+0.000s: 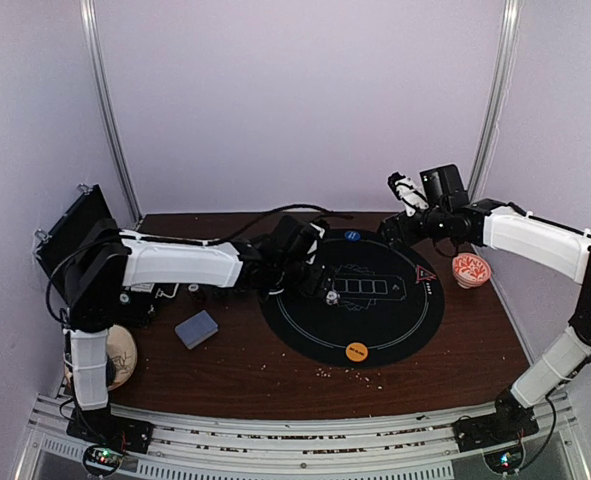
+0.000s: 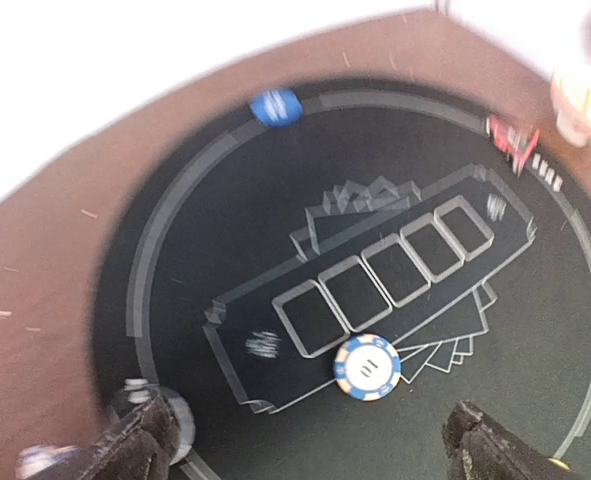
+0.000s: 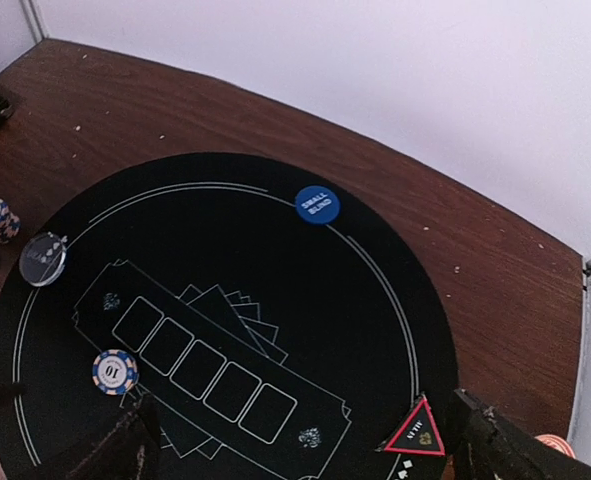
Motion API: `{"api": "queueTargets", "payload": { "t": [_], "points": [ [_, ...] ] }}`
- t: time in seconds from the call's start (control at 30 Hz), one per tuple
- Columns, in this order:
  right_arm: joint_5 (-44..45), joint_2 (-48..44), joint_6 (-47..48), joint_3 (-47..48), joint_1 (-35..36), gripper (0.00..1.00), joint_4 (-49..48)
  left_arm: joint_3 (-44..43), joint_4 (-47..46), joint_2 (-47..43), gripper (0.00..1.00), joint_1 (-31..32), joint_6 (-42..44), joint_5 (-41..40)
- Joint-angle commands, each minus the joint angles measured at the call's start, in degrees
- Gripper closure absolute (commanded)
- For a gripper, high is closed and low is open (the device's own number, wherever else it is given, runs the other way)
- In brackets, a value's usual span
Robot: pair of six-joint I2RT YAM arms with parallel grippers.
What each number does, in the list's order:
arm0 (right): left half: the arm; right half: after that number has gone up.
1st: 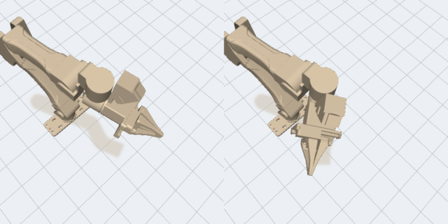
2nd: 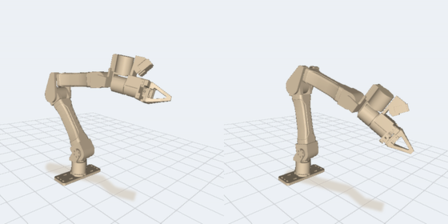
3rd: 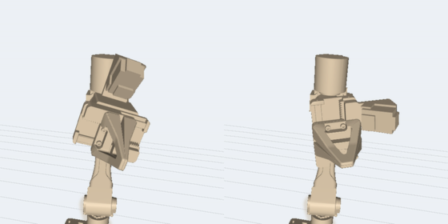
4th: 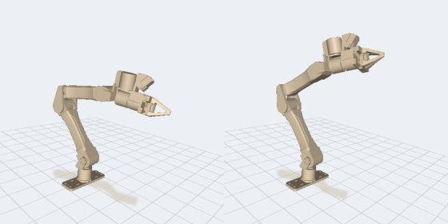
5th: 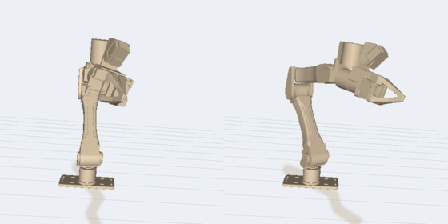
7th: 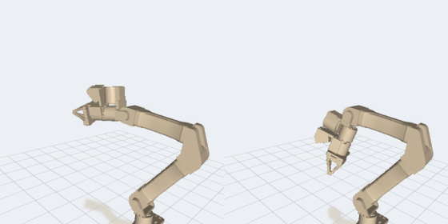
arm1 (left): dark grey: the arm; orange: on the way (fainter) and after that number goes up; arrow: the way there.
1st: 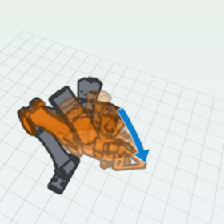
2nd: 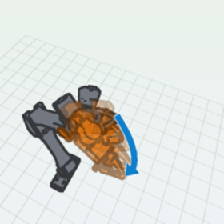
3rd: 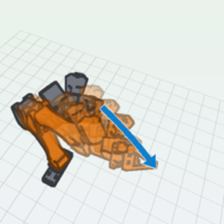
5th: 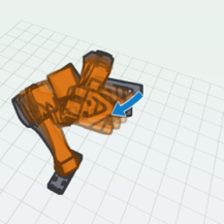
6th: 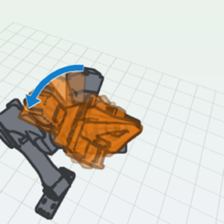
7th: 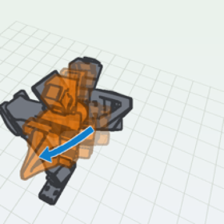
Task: Distribute texas hold em gaming equipment
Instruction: Place the poker chips pile on the poker table mat, then pick up the pile of poker chips from the poker table mat.
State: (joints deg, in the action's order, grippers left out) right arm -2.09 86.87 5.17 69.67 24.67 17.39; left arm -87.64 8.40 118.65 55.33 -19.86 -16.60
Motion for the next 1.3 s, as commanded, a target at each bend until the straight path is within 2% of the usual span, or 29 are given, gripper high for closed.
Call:
{"api": "queueTargets", "payload": {
  "t": [0.0,0.27,0.47,0.9,1.27],
  "points": [
    [-5.06,2.93,3.08,2.71,2.57,0.0,3.27,5.36,-0.55,-9.59,0.02,-0.8,0.94,-5.9],
    [-5.84,9.92,5.87,4.45,11.17,0.0,5.65,20.12,-2.78,-24.38,0.02,-8.81,0.65,-9.5],
    [-8.88,19.07,7.27,8.4,14.3,0.0,10.19,29.67,-7.68,-28.25,0.02,-12.18,1.09,-11.88],
    [-7.26,31.84,7.11,18.69,16.47,0.05,15.47,37.92,-13.79,-28.5,0.02,-12.34,-0.44,-13.26],
    [-4.22,34.56,4.94,18.28,16.38,0.09,13.73,39.78,-15.04,-31.1,0.02,-12.35,-0.4,-13.04]
  ]
}}
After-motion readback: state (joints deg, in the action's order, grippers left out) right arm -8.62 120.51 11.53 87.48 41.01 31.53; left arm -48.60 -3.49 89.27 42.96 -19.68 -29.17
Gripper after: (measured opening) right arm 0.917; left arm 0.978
